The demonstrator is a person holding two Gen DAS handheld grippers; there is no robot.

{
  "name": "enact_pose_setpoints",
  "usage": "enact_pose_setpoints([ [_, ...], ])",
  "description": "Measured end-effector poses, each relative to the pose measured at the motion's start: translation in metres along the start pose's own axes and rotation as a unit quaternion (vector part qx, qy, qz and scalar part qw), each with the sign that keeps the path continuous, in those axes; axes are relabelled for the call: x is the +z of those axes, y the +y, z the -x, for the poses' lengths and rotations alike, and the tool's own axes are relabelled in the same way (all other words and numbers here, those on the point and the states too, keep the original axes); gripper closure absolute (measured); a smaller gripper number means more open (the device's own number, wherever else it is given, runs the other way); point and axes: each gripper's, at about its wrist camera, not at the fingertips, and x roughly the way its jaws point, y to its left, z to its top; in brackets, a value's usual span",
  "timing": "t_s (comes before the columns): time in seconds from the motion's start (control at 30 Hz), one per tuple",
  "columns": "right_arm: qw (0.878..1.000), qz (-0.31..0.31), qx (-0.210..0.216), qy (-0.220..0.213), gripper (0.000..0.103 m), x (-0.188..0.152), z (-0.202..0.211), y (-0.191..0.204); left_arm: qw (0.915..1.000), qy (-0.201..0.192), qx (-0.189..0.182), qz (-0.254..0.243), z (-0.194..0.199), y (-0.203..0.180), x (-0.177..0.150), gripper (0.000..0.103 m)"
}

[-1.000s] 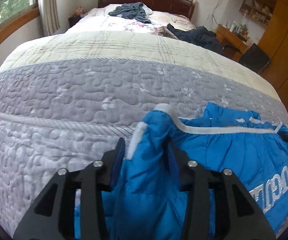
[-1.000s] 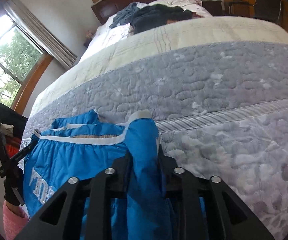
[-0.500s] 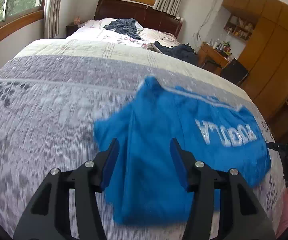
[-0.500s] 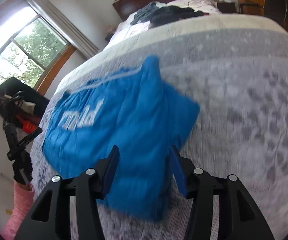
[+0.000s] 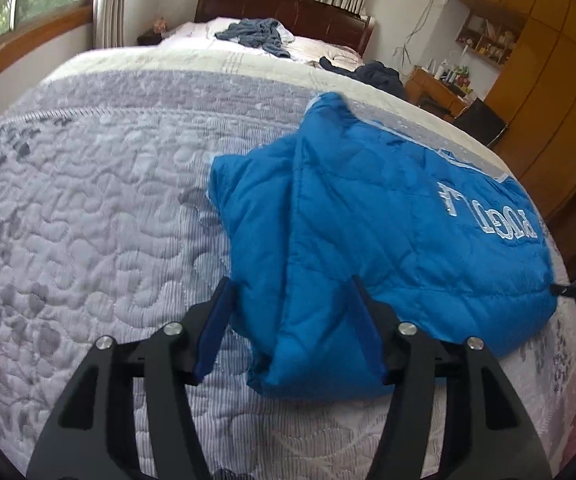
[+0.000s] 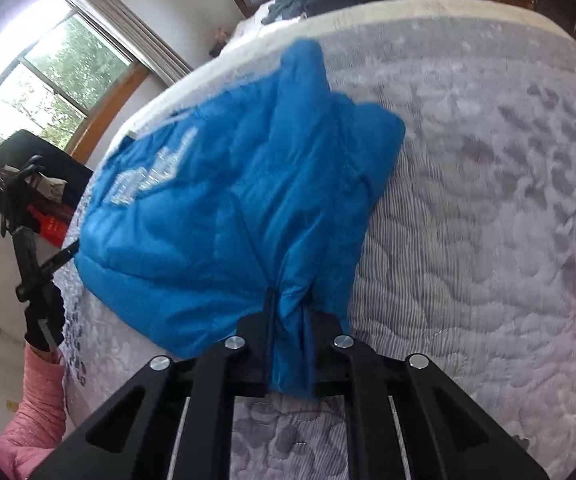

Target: Fold large clothes

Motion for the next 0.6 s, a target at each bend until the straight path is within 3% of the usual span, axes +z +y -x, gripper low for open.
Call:
enact_pose_setpoints([
  [0.2, 1.000, 0.017, -0.012, -0.003, 0.087, 0.001, 0.003, 0.004, 0.9995, 0.005, -0.016, 0.026, -0.002, 0.007, -0.001, 0.041],
  [0.3, 1.000, 0.019, -0.007, -0.021, 0.069, -0.001, 0.016, 0.006, 0.9994, 0.003, -0.022, 0.026, 0.009, 0.007, 0.001, 0.042],
  [0.33, 0.999, 0.021, 0.000, -0.031, 0.057, -0.001, 0.021, 0.007, 0.9991, 0.004, -0.031, 0.029, 0.013, 0.008, 0.002, 0.040],
  [0.47, 0.998, 0.007, 0.022, -0.061, 0.030, 0.004, 0.036, 0.000, 0.9975, 0.001, -0.042, 0.057, 0.017, 0.024, 0.010, 0.030],
  [0.6, 0.995, -0.029, 0.072, -0.062, 0.025, 0.014, 0.032, -0.015, 0.9882, 0.016, -0.103, 0.112, 0.003, 0.051, 0.021, 0.030],
])
